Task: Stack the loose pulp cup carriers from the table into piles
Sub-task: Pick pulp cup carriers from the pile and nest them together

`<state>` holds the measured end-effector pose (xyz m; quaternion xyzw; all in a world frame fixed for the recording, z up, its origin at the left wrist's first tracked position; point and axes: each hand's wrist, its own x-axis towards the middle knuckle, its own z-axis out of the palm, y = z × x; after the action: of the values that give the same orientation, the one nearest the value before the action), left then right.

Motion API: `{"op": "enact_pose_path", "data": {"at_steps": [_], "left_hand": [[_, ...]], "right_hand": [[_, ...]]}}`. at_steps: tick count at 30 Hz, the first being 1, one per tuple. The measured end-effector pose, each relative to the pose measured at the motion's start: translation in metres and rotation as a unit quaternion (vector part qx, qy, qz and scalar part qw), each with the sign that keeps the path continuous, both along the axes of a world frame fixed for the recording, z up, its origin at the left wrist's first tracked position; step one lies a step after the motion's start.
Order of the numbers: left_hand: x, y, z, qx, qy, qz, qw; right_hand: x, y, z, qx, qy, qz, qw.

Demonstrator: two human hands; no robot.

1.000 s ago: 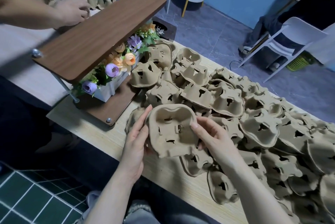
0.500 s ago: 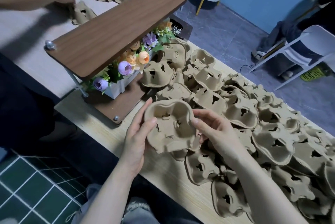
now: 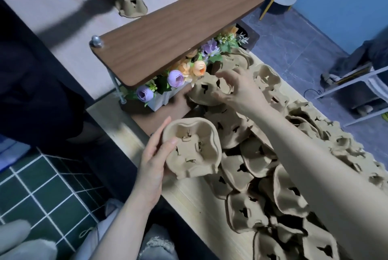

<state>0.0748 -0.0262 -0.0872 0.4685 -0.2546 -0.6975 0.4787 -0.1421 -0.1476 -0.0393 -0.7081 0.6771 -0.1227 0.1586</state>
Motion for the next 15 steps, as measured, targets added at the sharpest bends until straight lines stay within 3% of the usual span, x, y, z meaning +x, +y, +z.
{"op": "enact_pose_path", "data": {"at_steps": [10,15], "left_hand": [[0.004,-0.001,0.000,0.007,-0.025,0.000,1.000],[0.003,-0.002,0.004,0.005,-0.023,-0.005,1.000]], "right_hand": [[0.014,-0.040,-0.020,0.056,0.156,0.025,0.986],[0.013,-0.035,-0.011,0.015,0.174,0.025,0.984]]}}
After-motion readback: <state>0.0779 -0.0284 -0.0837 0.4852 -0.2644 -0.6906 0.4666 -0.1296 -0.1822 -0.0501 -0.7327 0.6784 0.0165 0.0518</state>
